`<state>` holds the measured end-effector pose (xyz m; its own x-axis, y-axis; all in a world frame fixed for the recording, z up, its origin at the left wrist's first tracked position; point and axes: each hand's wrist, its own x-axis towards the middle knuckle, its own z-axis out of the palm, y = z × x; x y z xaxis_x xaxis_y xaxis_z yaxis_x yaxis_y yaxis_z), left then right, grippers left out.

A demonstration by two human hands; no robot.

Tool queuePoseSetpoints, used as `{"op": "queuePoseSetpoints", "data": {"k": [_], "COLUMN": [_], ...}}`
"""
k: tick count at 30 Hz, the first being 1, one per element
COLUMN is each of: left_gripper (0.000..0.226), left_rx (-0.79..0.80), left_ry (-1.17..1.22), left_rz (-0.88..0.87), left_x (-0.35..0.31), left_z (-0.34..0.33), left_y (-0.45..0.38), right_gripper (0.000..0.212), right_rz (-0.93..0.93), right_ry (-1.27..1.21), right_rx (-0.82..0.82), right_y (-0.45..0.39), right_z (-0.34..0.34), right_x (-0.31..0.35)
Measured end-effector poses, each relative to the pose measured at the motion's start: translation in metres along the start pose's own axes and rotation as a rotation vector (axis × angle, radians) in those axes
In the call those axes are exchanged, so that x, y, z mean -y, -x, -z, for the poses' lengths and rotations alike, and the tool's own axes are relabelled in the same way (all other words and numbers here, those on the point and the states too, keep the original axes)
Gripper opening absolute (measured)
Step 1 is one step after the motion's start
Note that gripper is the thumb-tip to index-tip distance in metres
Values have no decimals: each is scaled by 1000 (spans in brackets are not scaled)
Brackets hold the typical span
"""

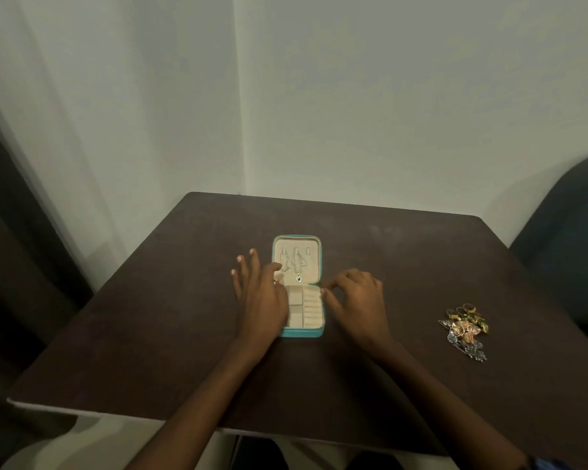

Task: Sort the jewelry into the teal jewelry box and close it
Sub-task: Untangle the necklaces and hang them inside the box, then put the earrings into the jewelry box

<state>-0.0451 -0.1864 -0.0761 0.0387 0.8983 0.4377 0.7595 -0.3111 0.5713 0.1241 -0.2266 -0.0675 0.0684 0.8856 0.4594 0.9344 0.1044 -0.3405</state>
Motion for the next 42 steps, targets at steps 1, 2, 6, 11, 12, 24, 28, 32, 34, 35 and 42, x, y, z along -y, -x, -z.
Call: {"op": "queuePoseSetpoints", "data": {"k": [1, 2, 6, 11, 12, 24, 28, 32, 34, 35, 42], "left_gripper": [35, 35, 30, 30, 31, 26, 25, 25, 26, 26, 25], "left_rx": [-3, -7, -24, -3, -3, 156, 170, 184, 201, 206, 165], "left_ry": [-2, -2, -10, 18, 30, -56, -94, -85, -81, -77, -134], "left_rz": [-20, -46, -171, -331, -356, -540, -572, -557, -553, -550, -532], "left_x": [-3, -6, -29, -62, -68, -122, -129, -128, -127, -127, -118], "left_z": [1, 2, 1, -15, -19, -73, -79, -80, -79, -79, -72], "left_y": [2, 3, 9, 23, 27, 69, 74, 71, 70, 70, 65], "right_gripper": [16, 15, 12, 10, 10, 24, 28, 28, 27, 27, 24], "right_rz": [2, 1, -3, -36, -45, -325, -408, -427, -442, -451, -449], "right_ry": [0, 2, 24, 48, 62, 247, 288, 293, 307, 313, 322], "right_rx": [-11, -22, -48, -62, -67, -24, 11, 11, 25, 27, 20], "right_y": [3, 5, 15, 32, 36, 94, 100, 99, 95, 93, 82], "right_z": [3, 5, 17, 38, 43, 100, 104, 102, 99, 98, 93], "right_x": [0, 0, -4, -23, -29, -134, -149, -155, -157, -157, -152]}}
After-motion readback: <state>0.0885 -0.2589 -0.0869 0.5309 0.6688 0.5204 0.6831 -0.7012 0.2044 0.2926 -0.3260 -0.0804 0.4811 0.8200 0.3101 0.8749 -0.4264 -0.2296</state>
